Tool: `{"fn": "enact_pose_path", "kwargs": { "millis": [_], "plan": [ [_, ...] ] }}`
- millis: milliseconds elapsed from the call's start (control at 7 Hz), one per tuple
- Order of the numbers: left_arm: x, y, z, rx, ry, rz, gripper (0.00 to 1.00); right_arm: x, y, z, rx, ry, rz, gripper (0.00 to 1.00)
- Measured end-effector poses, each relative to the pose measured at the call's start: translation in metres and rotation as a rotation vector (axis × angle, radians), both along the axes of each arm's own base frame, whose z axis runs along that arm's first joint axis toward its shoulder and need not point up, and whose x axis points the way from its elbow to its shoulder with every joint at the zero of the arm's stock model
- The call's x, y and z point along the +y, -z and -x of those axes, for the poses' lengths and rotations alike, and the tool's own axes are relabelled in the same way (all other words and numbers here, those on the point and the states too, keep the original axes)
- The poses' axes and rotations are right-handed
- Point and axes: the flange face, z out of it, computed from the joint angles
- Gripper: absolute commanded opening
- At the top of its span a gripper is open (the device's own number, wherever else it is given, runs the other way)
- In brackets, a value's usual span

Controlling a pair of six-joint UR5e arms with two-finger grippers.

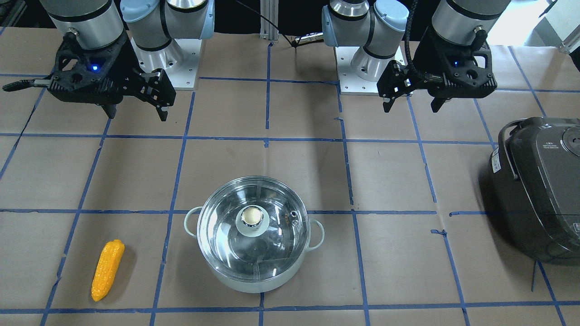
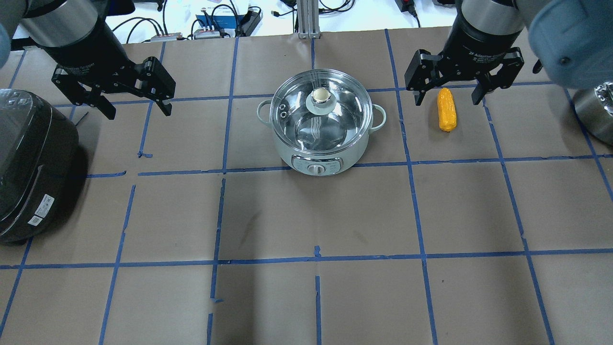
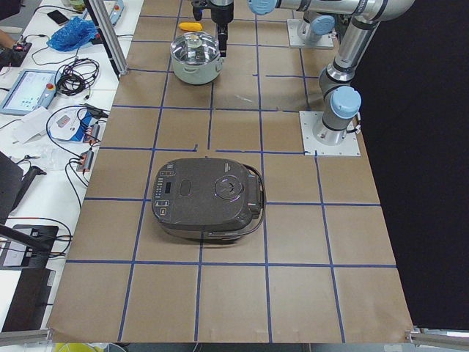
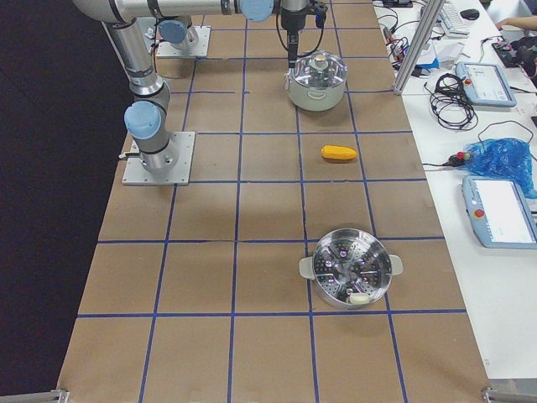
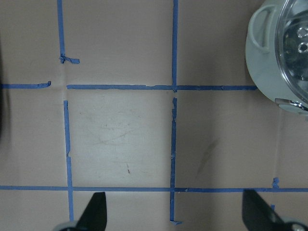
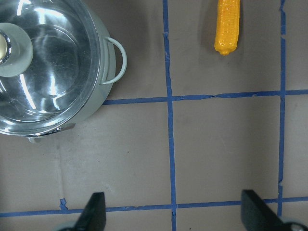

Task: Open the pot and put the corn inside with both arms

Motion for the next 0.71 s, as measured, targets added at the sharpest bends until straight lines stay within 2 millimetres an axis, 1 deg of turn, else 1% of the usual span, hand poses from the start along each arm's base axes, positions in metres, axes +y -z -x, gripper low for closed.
{"fn": "enact_pose_path", "kwargs": {
  "millis": [286,429,571,714],
  "plan": [
    [0.006,0.001,0.001,0.000,0.001,-0.002,1.00,0.000,0.000,0.000,0.000,0.000,0.000,1.00],
    [0.012,0.004,0.001,0.000,0.000,-0.009,1.00,0.000,0.000,0.000,0.000,0.000,-0.001,1.00],
    [0.014,0.009,0.000,-0.001,0.001,-0.014,1.00,0.001,0.000,0.000,0.001,0.000,-0.001,1.00],
    [0.004,0.015,-0.001,-0.001,-0.003,0.008,1.00,0.001,0.000,0.000,0.001,0.000,-0.001,1.00]
  ]
}}
